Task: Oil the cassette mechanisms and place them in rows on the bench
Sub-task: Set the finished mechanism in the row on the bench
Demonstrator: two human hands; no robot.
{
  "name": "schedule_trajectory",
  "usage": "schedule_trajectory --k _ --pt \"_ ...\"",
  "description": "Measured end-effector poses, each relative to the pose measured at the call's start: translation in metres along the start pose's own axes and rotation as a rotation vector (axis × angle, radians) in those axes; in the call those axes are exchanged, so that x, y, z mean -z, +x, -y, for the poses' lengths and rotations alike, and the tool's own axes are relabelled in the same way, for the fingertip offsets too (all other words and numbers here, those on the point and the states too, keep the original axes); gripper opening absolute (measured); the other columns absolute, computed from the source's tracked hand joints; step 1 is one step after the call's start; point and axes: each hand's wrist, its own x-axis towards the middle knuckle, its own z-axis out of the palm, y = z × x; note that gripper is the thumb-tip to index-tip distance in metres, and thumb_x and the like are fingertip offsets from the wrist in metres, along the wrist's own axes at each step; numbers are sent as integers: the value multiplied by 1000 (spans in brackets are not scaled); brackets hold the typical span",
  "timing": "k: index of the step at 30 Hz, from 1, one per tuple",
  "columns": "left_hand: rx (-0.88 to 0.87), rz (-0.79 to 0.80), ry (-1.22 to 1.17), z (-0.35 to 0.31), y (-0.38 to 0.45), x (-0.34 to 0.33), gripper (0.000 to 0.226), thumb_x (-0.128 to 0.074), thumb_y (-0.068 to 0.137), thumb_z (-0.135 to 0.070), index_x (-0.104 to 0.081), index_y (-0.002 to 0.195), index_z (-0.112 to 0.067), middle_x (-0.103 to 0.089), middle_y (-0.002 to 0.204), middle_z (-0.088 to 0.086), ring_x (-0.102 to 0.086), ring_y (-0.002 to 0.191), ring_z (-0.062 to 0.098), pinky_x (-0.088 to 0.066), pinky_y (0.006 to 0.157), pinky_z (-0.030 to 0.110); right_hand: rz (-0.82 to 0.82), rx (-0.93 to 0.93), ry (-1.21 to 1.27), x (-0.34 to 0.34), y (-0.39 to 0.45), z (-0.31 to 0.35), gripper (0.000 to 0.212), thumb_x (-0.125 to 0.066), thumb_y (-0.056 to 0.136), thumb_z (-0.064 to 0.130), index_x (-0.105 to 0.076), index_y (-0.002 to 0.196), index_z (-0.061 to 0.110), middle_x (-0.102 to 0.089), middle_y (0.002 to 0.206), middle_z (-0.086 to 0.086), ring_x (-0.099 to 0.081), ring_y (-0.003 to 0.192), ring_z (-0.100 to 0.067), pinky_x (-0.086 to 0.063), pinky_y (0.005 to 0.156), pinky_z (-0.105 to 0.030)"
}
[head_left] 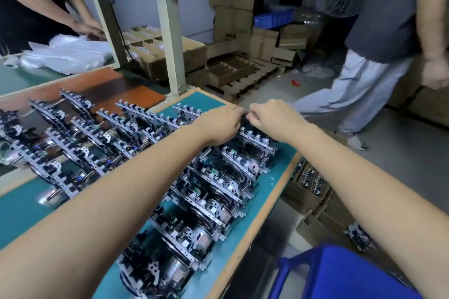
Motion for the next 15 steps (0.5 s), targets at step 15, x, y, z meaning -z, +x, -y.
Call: schedule_trajectory --k 15 --pt "143 -396 32 -1 -206 67 14 -62 83 -19 -68 95 -15 -60 89 -2 -56 88 23 -40 70 33 -119 283 240 89 -65 166 25 -46 93 47 -48 79 26 -61 82 5 -56 80 -19 -35 59 -32"
